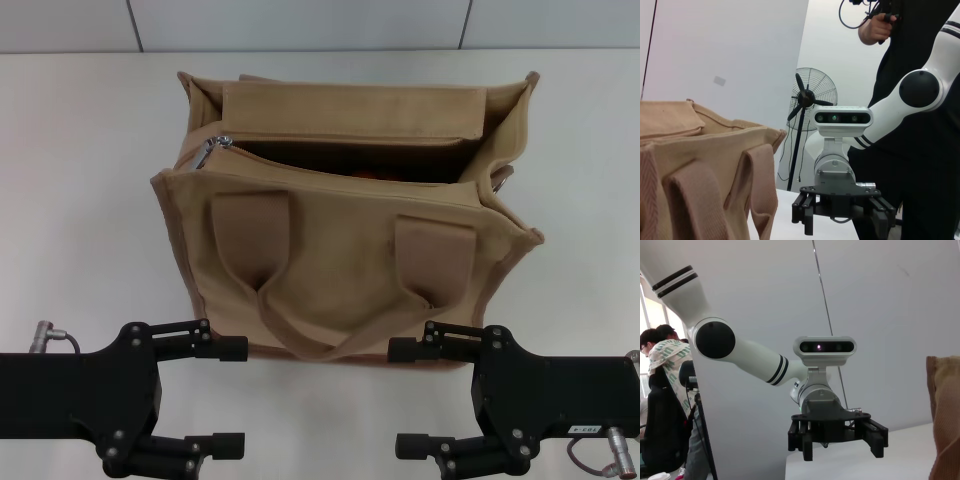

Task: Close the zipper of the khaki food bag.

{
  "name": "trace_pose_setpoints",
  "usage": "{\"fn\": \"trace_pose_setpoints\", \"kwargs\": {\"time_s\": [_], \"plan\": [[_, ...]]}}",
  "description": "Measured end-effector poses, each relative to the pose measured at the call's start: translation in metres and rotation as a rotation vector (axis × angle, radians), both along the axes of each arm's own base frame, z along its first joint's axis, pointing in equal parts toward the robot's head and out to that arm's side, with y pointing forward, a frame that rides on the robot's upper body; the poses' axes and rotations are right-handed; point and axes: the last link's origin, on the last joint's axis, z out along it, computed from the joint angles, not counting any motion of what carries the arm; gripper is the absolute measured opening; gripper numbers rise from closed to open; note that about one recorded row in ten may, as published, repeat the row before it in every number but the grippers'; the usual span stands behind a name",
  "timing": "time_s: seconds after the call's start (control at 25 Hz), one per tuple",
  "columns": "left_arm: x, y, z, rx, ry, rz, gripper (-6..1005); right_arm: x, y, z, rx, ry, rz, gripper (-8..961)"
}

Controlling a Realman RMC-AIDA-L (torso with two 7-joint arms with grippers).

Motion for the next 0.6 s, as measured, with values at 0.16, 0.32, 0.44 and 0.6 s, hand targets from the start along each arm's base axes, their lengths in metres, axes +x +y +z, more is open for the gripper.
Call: {"fn": "trace_pose_setpoints", "kwargs": {"time_s": [0.16, 0.32, 0.44, 0.6], "plan": [[-0.0001, -0.0001, 0.0002, 0.000, 0.000, 0.000, 813, 0.0000, 0.0000, 0.0000, 0.000, 0.000, 0.000, 813], [-0.0003, -0.0001, 0.0003, -0.001, 0.000, 0.001, 813, -0.0001, 0.0001, 0.0001, 0.001, 0.001, 0.000, 813], [-0.0004, -0.0001, 0.0004, 0.000, 0.001, 0.001, 813, -0.0001, 0.0001, 0.0001, 0.001, 0.001, 0.000, 813], [-0.0008, 0.0012, 0.0031, 0.011, -0.004, 0.005, 812, -0.0001, 0.0003, 0.0002, 0.002, 0.001, -0.001, 813]]}}
